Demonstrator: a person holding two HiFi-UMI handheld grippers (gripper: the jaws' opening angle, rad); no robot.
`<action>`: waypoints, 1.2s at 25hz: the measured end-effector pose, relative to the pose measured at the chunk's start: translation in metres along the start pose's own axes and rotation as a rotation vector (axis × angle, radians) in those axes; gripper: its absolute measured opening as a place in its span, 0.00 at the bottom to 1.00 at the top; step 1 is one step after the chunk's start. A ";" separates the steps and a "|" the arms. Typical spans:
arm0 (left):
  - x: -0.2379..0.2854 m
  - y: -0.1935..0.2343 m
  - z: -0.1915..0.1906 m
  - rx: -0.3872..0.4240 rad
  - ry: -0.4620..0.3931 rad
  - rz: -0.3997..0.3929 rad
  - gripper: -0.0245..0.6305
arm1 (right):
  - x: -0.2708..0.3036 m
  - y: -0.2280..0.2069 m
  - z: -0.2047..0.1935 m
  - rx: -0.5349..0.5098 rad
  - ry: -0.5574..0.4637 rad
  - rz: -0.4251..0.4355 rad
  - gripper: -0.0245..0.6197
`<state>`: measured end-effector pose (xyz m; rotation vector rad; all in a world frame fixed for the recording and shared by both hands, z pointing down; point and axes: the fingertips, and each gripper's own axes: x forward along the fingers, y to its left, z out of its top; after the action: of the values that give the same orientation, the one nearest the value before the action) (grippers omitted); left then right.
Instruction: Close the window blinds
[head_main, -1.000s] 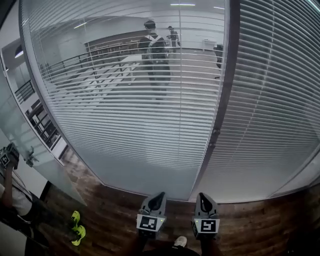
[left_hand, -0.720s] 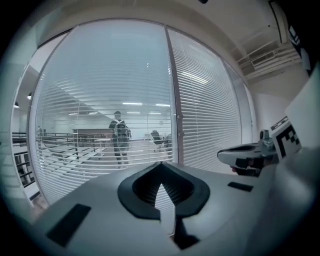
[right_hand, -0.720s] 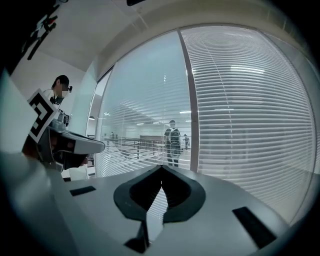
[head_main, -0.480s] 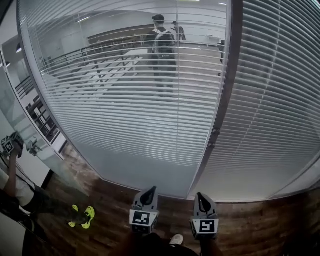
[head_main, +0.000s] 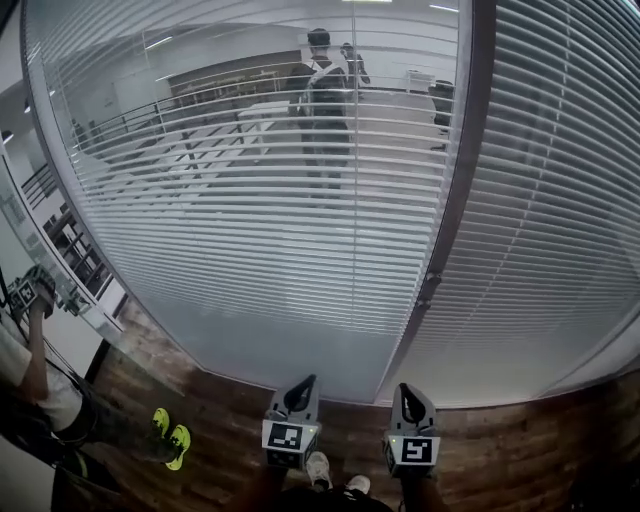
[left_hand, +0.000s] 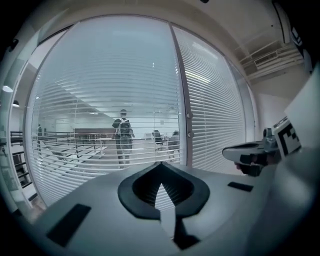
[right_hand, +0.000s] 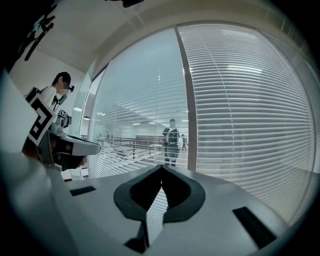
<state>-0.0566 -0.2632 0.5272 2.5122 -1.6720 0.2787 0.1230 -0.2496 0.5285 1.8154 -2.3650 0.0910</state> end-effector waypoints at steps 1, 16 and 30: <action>-0.002 0.002 -0.001 -0.005 0.005 0.003 0.04 | -0.002 0.001 -0.002 -0.001 0.001 -0.010 0.04; 0.004 0.009 0.002 0.013 -0.059 -0.109 0.04 | 0.002 0.014 0.009 -0.018 -0.040 -0.094 0.04; 0.047 0.016 0.026 0.045 -0.056 -0.203 0.04 | 0.037 -0.005 0.039 0.024 -0.132 -0.170 0.04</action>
<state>-0.0513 -0.3170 0.5112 2.7197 -1.4287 0.2304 0.1156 -0.2918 0.4962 2.0852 -2.2898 -0.0214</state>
